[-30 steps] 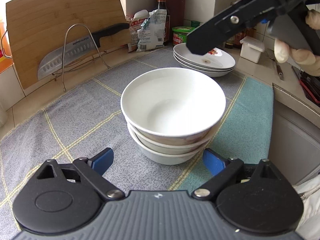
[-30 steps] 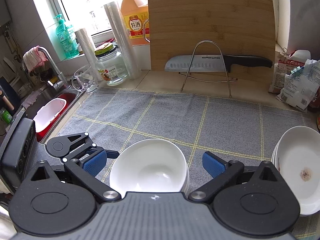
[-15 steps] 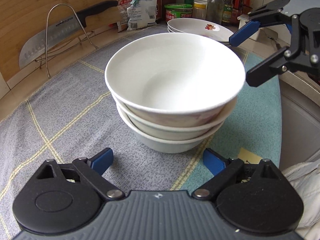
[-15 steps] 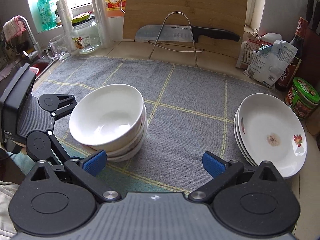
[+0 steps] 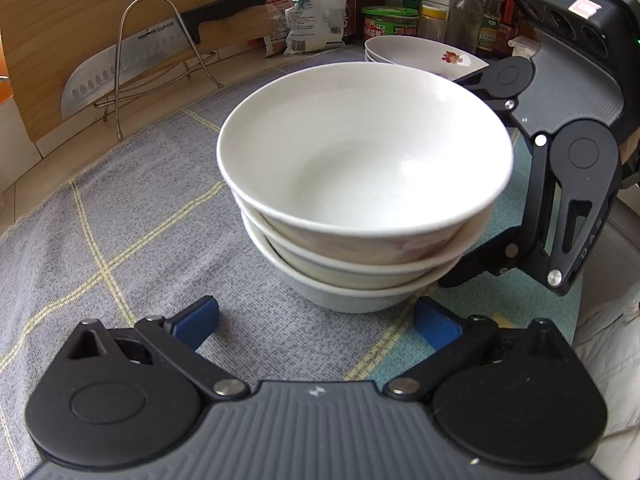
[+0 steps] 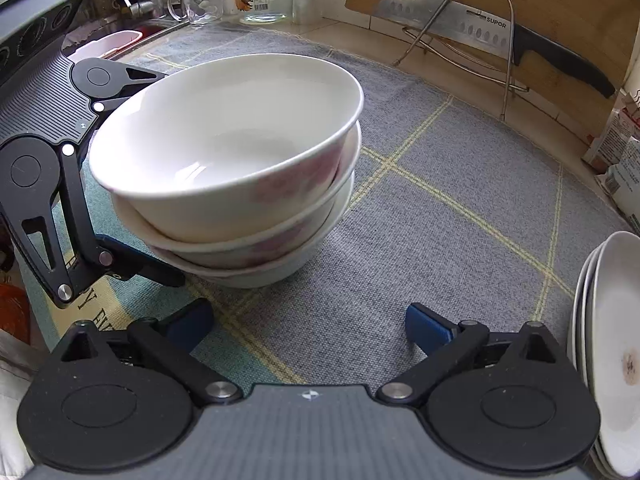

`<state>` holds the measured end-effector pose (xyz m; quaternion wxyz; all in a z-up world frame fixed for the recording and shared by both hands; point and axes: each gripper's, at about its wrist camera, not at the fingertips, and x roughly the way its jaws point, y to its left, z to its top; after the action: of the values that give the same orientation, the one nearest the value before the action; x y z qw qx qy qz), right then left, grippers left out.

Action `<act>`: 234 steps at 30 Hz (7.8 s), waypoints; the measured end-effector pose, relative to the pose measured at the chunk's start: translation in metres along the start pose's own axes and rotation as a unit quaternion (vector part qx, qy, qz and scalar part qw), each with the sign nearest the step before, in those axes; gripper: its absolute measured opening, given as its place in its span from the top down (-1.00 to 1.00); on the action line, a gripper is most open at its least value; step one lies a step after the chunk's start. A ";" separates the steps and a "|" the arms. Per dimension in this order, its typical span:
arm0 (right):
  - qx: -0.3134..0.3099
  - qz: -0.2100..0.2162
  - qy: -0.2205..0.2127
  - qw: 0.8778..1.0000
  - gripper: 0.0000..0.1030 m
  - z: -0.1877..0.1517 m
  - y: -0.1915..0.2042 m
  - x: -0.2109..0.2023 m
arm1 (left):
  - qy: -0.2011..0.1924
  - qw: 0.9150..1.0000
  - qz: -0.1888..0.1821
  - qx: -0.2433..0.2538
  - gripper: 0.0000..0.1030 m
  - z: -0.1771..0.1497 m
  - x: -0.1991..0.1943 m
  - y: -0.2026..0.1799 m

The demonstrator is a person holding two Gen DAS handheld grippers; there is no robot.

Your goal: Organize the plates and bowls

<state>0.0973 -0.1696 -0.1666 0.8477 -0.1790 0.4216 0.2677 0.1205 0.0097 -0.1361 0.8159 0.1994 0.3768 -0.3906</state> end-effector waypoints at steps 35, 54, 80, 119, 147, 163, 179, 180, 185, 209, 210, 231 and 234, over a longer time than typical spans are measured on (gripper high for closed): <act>-0.130 0.064 -0.041 0.989 -0.72 0.024 0.014 -0.022 | -0.030 0.972 -0.151 0.179 -0.69 0.017 -0.011 0.021; -0.125 0.092 -0.026 0.987 -0.68 0.030 0.004 -0.019 | -0.019 0.965 -0.163 0.206 -0.66 0.024 -0.008 0.025; -0.121 0.084 -0.023 0.989 -0.67 0.028 0.004 -0.026 | -0.020 0.967 -0.160 0.199 -0.66 0.031 -0.006 0.017; -0.146 0.021 -0.044 0.988 -0.67 -0.049 -0.211 -0.133 | -0.051 0.961 -0.137 0.234 -0.66 0.219 0.109 -0.102; -0.116 0.036 -0.027 0.992 -0.68 -0.063 -0.247 -0.110 | -0.022 0.963 -0.147 0.224 -0.67 0.232 0.144 -0.104; -0.067 0.044 -0.024 0.996 -1.00 -0.066 -0.245 -0.118 | -0.074 0.973 -0.102 0.191 -0.83 0.209 0.111 -0.100; 0.151 -0.138 -0.010 0.979 -1.00 -0.067 -0.155 -0.160 | -0.227 0.973 -0.014 0.036 -0.99 0.130 -0.003 -0.113; 0.161 -0.146 -0.014 0.976 -1.00 -0.067 -0.148 -0.162 | -0.223 0.975 -0.010 0.019 -0.99 0.129 -0.008 -0.114; 0.251 -0.220 -0.035 0.942 -1.00 -0.071 -0.115 -0.175 | -0.171 0.983 0.042 -0.049 -0.99 0.124 -0.025 -0.116; 0.378 -0.320 -0.112 0.862 -1.00 -0.079 -0.036 -0.214 | -0.109 0.983 0.093 -0.113 -0.99 0.121 -0.060 -0.123; 0.379 -0.319 -0.111 0.861 -1.00 -0.079 -0.036 -0.214 | -0.109 0.983 0.094 -0.113 -0.99 0.121 -0.060 -0.123; 0.385 -0.325 -0.110 0.857 -1.00 -0.078 -0.036 -0.217 | -0.106 0.984 0.093 -0.110 -0.99 0.124 -0.059 -0.122; 0.385 -0.325 -0.110 0.857 -1.00 -0.078 -0.036 -0.216 | -0.106 0.984 0.093 -0.111 -0.99 0.124 -0.059 -0.122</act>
<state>-0.0378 -0.3050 -0.0339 0.9286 0.0651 0.3131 -0.1884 0.0566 -0.1135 -0.0157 0.9010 0.0989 0.3090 -0.2880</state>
